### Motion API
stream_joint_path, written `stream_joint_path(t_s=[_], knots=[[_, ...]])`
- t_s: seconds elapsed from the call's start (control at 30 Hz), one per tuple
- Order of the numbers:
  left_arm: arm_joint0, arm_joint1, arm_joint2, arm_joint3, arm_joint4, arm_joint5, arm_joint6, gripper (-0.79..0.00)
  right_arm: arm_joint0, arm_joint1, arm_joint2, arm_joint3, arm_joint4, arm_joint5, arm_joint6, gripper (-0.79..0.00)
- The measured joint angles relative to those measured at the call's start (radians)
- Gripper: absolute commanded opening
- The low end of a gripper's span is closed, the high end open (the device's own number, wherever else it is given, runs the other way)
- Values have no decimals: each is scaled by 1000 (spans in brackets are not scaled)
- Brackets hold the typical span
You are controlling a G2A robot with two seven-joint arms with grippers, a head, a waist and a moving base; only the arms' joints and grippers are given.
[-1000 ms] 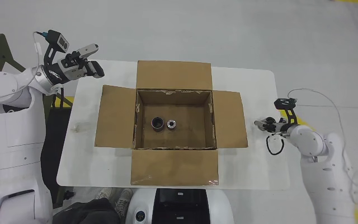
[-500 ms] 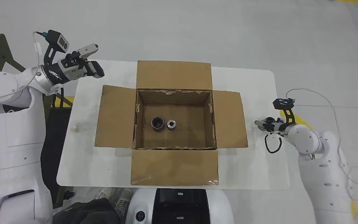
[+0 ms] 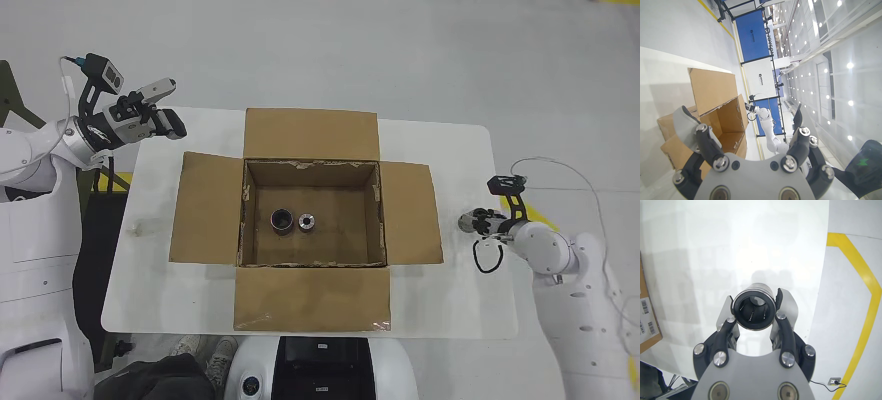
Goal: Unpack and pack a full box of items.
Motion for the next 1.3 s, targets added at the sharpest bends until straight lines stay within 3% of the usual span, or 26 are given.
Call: stream_joint_path(t_s=[0.37,0.9,1.3], knots=[[0,0,0,0,0,0,0,0,-47,12,29,-120,-2,-14,4,-785],[0,0,0,0,0,0,0,0,-136,30,96,-473,-47,-13,23,-785],[0,0,0,0,0,0,0,0,-147,35,17,-697,-88,-83,36,-785]])
